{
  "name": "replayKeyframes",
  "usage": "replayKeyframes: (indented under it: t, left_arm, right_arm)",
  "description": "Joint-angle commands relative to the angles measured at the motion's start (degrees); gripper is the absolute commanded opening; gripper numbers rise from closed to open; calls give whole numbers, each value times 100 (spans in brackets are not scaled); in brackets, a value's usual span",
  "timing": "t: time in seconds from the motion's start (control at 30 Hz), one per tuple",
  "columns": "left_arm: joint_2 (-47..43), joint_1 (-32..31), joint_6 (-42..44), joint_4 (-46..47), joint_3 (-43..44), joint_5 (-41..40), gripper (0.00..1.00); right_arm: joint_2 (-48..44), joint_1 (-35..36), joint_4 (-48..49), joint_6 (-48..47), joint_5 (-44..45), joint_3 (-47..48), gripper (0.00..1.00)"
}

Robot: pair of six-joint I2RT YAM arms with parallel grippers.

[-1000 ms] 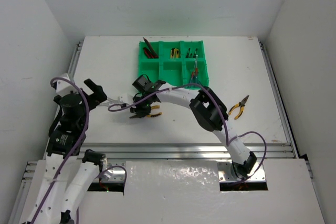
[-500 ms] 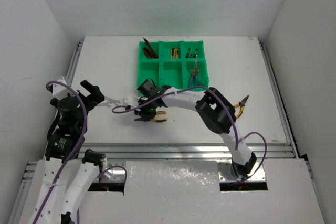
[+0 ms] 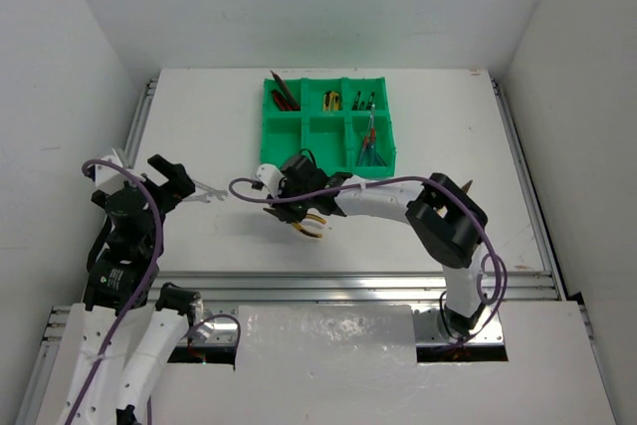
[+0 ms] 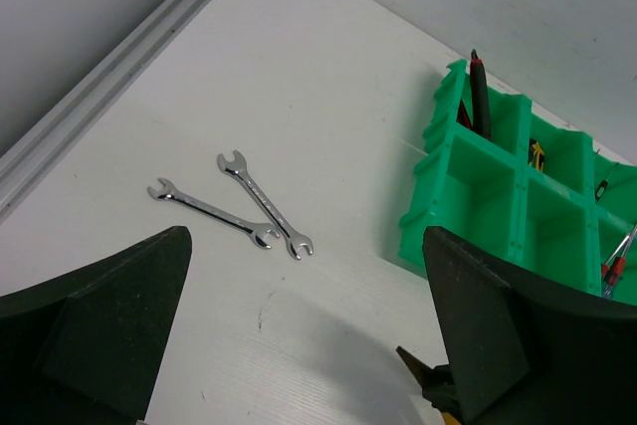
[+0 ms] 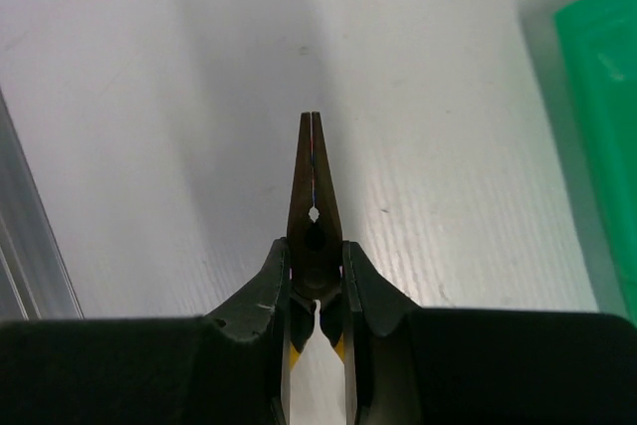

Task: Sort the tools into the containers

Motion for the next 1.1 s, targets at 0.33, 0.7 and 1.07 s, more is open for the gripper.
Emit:
replayKeyframes:
  t: [0.33,0.7,1.07]
  left_arm:
    - [38,-7,-16,165,21,38,100]
    - [55,-7,-7,165,21,55,100]
    - [126,-7,19,191,12,152,100]
  right_arm:
    - [-1202,-858,552,1796,1320,69,0]
    - [113,-1790,1123,2019,2112,1554,0]
    - [1206,-1940,1254,1597,2780,2663,20]
